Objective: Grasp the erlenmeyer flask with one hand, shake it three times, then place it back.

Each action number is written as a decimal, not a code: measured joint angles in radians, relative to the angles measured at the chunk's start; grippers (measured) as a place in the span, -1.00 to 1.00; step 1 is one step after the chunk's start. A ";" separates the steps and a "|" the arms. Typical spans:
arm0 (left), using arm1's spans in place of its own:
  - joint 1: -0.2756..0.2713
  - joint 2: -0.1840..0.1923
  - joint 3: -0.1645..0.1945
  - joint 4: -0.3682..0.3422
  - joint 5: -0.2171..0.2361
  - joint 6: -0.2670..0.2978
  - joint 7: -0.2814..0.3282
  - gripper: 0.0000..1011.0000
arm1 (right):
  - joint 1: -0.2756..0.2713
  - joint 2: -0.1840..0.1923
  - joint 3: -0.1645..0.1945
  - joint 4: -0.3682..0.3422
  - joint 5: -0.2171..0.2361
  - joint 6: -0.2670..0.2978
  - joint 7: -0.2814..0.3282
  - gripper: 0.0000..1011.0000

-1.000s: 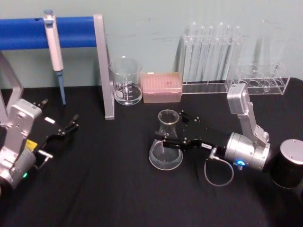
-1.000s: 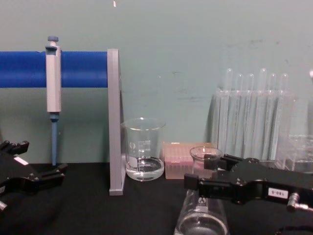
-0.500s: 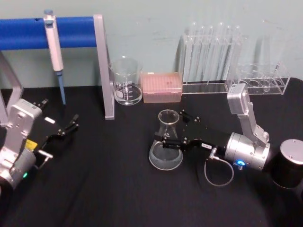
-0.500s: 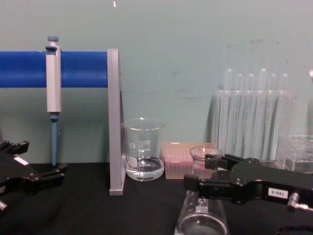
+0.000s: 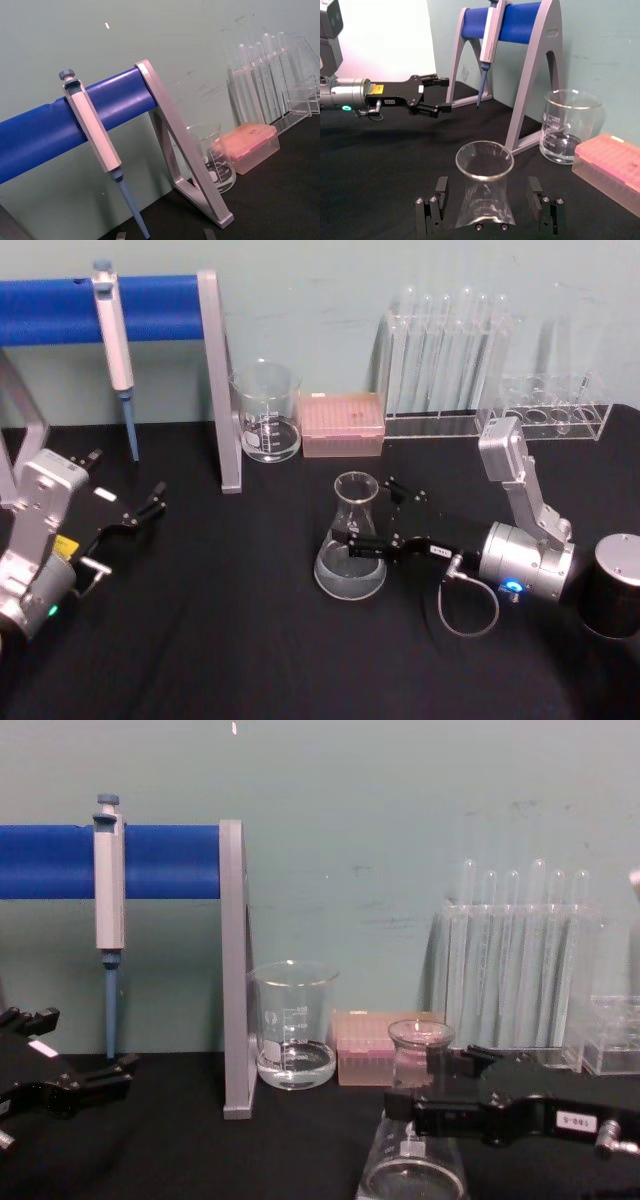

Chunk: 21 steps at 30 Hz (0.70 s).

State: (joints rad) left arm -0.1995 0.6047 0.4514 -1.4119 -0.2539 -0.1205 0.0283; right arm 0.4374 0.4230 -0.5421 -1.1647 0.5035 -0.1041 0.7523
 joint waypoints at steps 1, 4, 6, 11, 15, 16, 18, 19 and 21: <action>0.000 0.000 0.000 0.000 0.000 0.000 0.000 0.98 | -0.001 0.002 0.000 -0.001 0.000 0.005 0.000 0.98; 0.000 0.000 0.000 0.000 0.000 0.000 0.000 0.98 | -0.002 0.011 -0.002 -0.006 0.001 0.023 0.000 0.98; 0.000 0.000 0.000 0.000 0.000 0.000 0.000 0.98 | -0.006 0.020 -0.002 -0.011 0.005 0.036 0.002 0.98; 0.000 0.000 0.000 0.000 0.000 0.000 0.000 0.98 | -0.028 0.052 0.005 -0.044 0.018 0.057 0.003 0.98; 0.000 0.000 0.000 0.000 0.000 0.000 0.000 0.98 | -0.057 0.089 0.015 -0.088 0.031 0.074 0.002 0.98; 0.000 0.000 0.000 0.000 0.000 0.000 0.000 0.98 | -0.063 0.096 0.017 -0.095 0.033 0.078 0.001 0.98; 0.000 0.000 0.000 0.000 0.000 0.000 0.000 0.98 | -0.081 0.119 0.027 -0.120 0.042 0.091 -0.009 0.98; 0.000 0.000 0.000 0.000 0.000 0.000 0.000 0.98 | -0.087 0.126 0.031 -0.127 0.044 0.095 -0.014 0.98; 0.000 0.000 0.000 0.000 0.000 0.000 0.000 0.98 | -0.101 0.143 0.044 -0.146 0.049 0.104 -0.034 0.98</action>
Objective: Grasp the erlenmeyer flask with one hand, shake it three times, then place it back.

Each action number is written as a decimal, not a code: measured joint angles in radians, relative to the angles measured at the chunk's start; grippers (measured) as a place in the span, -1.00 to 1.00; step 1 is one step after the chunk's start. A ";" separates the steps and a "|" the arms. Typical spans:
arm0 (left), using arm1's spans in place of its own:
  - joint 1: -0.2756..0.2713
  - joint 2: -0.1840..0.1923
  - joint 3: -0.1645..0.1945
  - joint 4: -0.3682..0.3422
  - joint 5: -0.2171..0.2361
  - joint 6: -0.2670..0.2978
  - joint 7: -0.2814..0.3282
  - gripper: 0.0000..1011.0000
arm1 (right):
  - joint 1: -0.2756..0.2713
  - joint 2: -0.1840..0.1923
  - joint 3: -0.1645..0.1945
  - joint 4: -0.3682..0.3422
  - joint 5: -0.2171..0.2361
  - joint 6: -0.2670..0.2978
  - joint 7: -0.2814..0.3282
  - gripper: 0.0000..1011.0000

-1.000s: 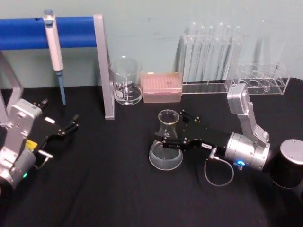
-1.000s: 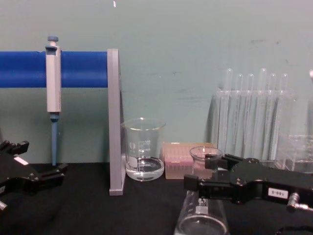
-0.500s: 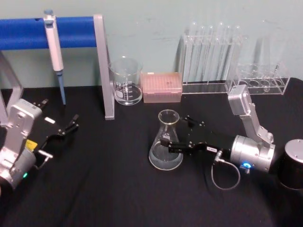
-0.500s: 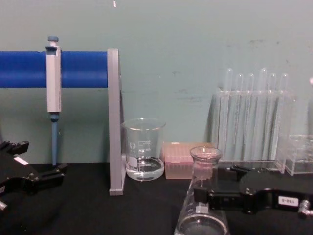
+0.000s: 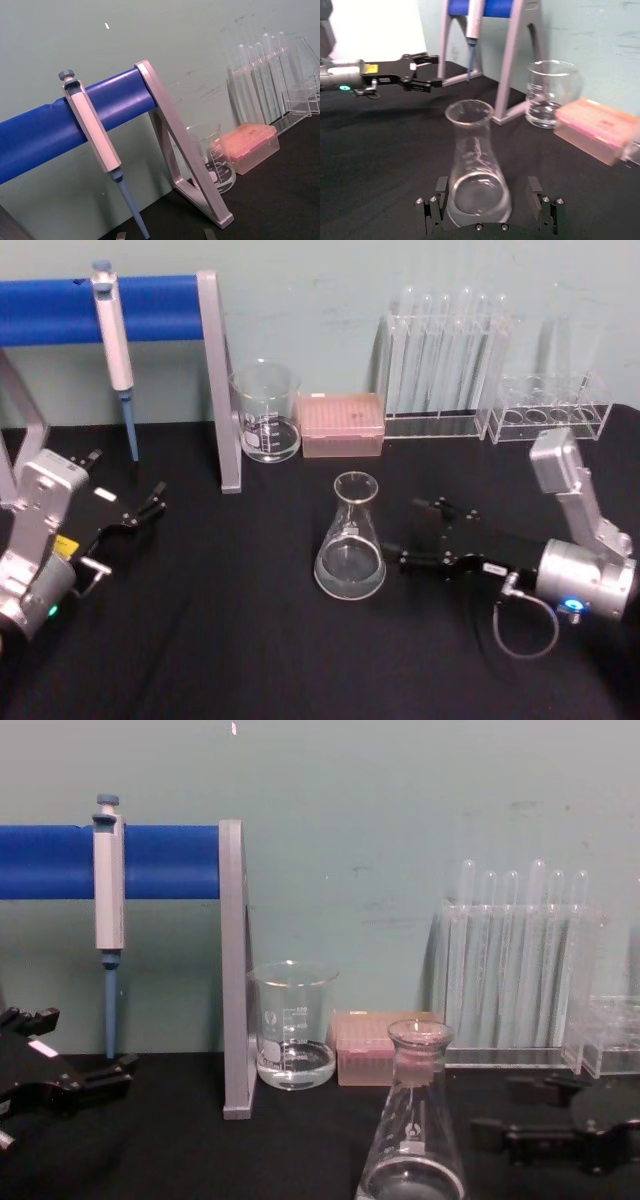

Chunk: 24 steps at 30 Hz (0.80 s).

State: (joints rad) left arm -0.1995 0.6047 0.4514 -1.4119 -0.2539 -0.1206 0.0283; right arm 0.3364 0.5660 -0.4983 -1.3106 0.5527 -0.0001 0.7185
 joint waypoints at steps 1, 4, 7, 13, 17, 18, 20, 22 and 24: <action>0.000 0.000 0.000 0.000 0.000 0.000 0.000 0.98 | 0.000 0.000 0.000 0.000 0.000 0.000 0.000 0.98; 0.000 0.000 0.000 0.000 0.000 0.000 0.000 0.98 | -0.017 0.014 0.031 -0.018 0.001 -0.001 -0.053 0.98; 0.000 0.000 0.000 0.000 0.000 0.000 0.000 0.98 | -0.023 0.012 0.061 -0.024 -0.004 -0.019 -0.103 0.98; 0.000 0.000 0.000 0.000 0.000 0.000 0.000 0.98 | -0.026 -0.021 0.117 -0.028 -0.045 -0.071 -0.221 0.98; 0.000 0.000 0.000 0.000 0.000 0.000 0.000 0.98 | -0.024 -0.049 0.140 -0.028 -0.071 -0.103 -0.285 0.98; 0.000 0.000 0.000 0.000 0.000 0.000 0.000 0.98 | -0.021 -0.066 0.149 -0.026 -0.085 -0.121 -0.316 0.98; 0.000 0.000 0.000 0.000 0.000 0.000 0.000 0.98 | -0.018 -0.086 0.155 -0.020 -0.100 -0.137 -0.344 0.98; 0.000 0.000 0.000 0.000 0.000 0.000 0.000 0.98 | -0.013 -0.114 0.161 -0.008 -0.113 -0.147 -0.381 0.98; 0.000 0.000 0.000 0.000 0.000 0.000 0.000 0.98 | -0.012 -0.143 0.166 0.007 -0.122 -0.145 -0.415 0.98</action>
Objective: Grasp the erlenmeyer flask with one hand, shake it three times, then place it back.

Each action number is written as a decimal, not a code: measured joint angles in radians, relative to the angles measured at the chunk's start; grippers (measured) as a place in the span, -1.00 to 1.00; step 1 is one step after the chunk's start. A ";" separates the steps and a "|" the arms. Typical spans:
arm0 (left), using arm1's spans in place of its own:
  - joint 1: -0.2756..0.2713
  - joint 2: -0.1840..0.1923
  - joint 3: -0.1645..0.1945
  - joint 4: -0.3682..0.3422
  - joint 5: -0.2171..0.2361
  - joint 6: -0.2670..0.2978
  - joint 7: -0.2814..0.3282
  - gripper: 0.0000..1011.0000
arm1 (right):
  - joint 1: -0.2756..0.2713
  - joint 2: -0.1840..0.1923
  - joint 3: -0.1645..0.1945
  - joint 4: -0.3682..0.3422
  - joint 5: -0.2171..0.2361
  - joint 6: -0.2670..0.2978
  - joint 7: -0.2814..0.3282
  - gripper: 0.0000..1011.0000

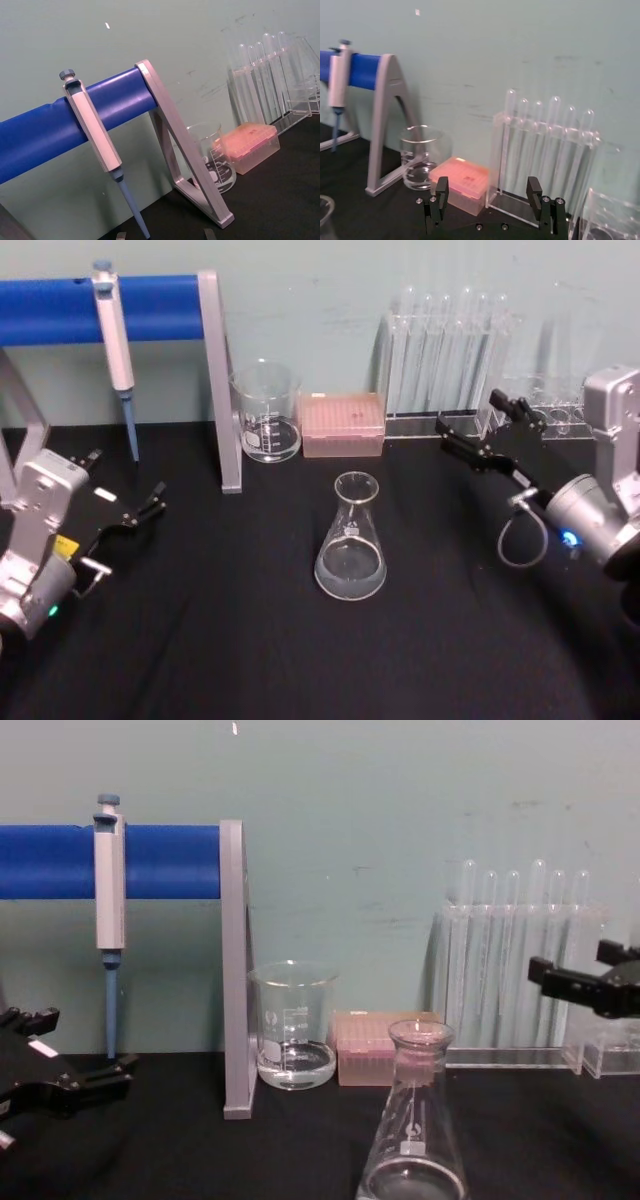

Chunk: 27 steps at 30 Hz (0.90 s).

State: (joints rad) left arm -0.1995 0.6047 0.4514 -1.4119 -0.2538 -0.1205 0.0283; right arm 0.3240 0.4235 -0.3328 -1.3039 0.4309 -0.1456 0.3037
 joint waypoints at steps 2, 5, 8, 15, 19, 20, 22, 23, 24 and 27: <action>0.000 0.000 0.000 0.000 0.000 0.000 0.000 0.98 | -0.001 -0.023 0.002 0.015 -0.008 0.011 -0.027 0.98; 0.000 0.000 0.000 0.000 0.000 0.000 0.000 0.98 | -0.006 -0.043 0.002 0.037 -0.021 0.027 -0.049 0.98; 0.000 0.000 0.000 0.000 0.000 0.000 0.000 0.98 | -0.011 -0.052 -0.002 0.053 -0.033 0.036 -0.057 0.98; 0.000 0.000 0.000 0.000 0.000 0.000 0.000 0.98 | -0.022 -0.072 0.001 0.098 -0.048 0.065 -0.067 0.98; 0.000 0.000 0.000 0.000 0.000 0.000 0.000 0.98 | -0.027 -0.080 0.013 0.110 -0.055 0.074 -0.070 0.98; 0.000 0.000 0.000 0.000 0.000 0.000 0.000 0.98 | -0.027 -0.081 0.014 0.110 -0.055 0.075 -0.070 0.98; 0.000 0.000 0.000 0.000 0.000 0.000 0.000 0.98 | -0.029 -0.084 0.019 0.111 -0.057 0.077 -0.071 0.98; 0.000 0.000 0.000 0.000 0.000 0.000 0.000 0.98 | -0.030 -0.087 0.023 0.111 -0.060 0.080 -0.072 0.98; 0.000 0.000 0.000 0.000 0.000 0.000 0.000 0.98 | -0.031 -0.087 0.025 0.111 -0.061 0.081 -0.072 0.98; 0.000 0.000 0.000 0.000 0.000 0.000 0.000 0.98 | -0.031 -0.089 0.029 0.109 -0.066 0.086 -0.069 0.98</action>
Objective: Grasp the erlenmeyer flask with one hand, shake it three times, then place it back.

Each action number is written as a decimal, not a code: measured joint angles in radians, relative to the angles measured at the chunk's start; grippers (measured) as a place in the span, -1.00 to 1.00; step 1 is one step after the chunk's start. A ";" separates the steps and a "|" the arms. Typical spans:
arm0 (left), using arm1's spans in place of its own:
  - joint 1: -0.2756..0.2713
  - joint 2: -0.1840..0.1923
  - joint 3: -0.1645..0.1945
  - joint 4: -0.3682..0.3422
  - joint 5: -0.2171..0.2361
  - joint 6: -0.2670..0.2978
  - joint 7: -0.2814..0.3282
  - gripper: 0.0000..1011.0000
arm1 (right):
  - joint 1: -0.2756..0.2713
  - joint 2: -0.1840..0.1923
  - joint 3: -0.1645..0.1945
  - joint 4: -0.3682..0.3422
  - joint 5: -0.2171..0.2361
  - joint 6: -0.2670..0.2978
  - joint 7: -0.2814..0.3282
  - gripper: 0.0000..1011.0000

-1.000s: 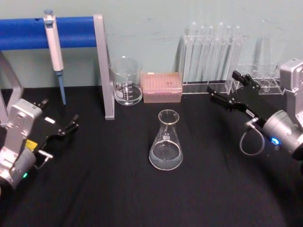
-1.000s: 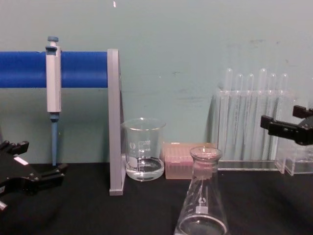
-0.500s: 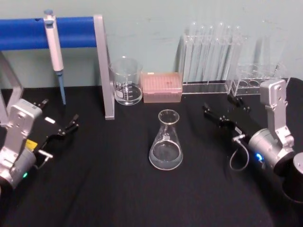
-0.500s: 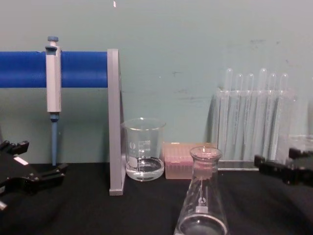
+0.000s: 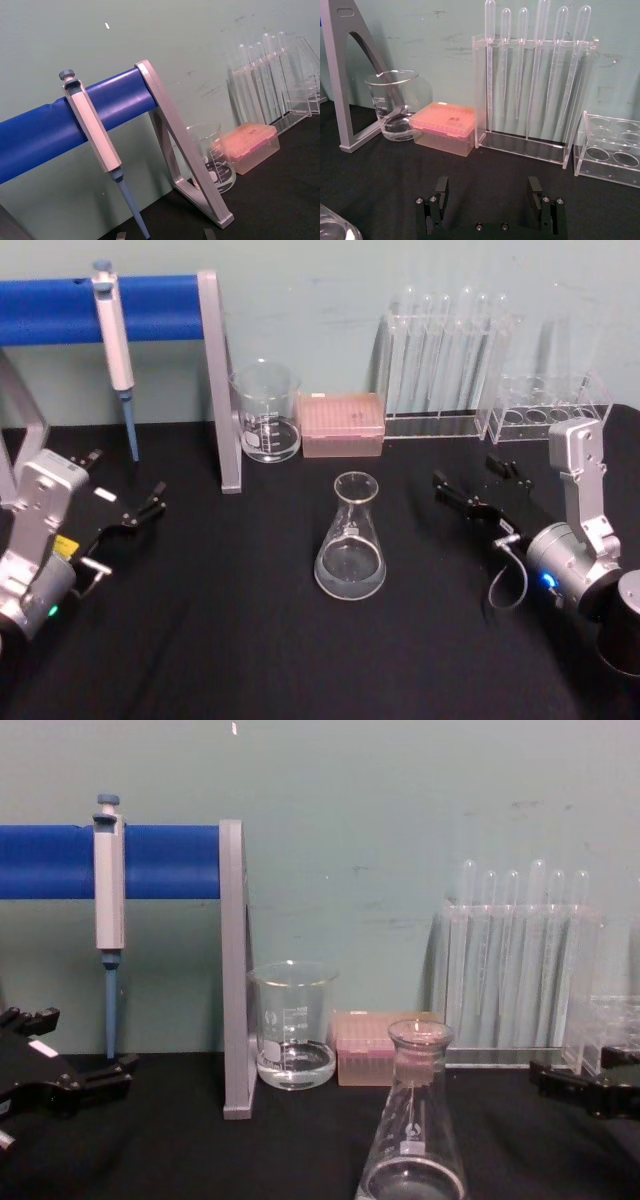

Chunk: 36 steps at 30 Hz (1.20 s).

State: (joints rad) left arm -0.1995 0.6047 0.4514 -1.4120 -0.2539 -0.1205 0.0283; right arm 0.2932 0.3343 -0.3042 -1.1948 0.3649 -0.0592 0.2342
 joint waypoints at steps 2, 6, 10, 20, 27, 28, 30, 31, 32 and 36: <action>0.000 0.000 0.000 0.000 0.000 0.000 0.000 0.98 | 0.000 0.000 0.000 0.000 0.000 0.000 0.000 0.98; 0.000 0.000 0.000 0.000 0.000 0.000 0.000 0.98 | 0.000 0.001 -0.001 0.000 0.000 0.000 0.000 0.98; 0.000 0.000 0.000 0.000 0.000 0.000 0.000 0.98 | 0.000 0.001 -0.002 -0.001 0.001 -0.001 0.001 0.98; 0.000 0.000 0.000 0.000 0.000 0.000 0.000 0.98 | 0.001 0.002 -0.003 -0.002 0.002 -0.002 0.001 0.98; 0.000 0.000 0.000 0.000 0.000 0.000 0.000 0.98 | 0.001 0.002 -0.004 -0.002 0.003 -0.003 0.001 0.98; 0.000 0.000 0.000 0.000 0.000 0.000 0.000 0.98 | 0.001 0.002 -0.004 -0.002 0.003 -0.003 0.001 0.98; 0.000 0.000 0.000 0.000 0.000 0.000 0.000 0.98 | 0.001 0.002 -0.004 -0.002 0.003 -0.003 0.001 0.98; 0.000 0.000 0.000 0.000 0.000 0.000 0.000 0.98 | 0.001 0.002 -0.004 -0.002 0.003 -0.003 0.001 0.98; 0.000 0.000 0.000 0.000 0.000 0.000 0.000 0.98 | 0.001 0.002 -0.004 -0.002 0.003 -0.003 0.001 0.98; 0.000 0.000 0.000 0.000 0.000 0.000 0.000 0.98 | 0.001 0.002 -0.004 -0.002 0.004 -0.003 0.001 0.98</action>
State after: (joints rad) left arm -0.1996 0.6047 0.4513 -1.4119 -0.2539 -0.1205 0.0283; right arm 0.2939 0.3367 -0.3080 -1.1965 0.3688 -0.0626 0.2348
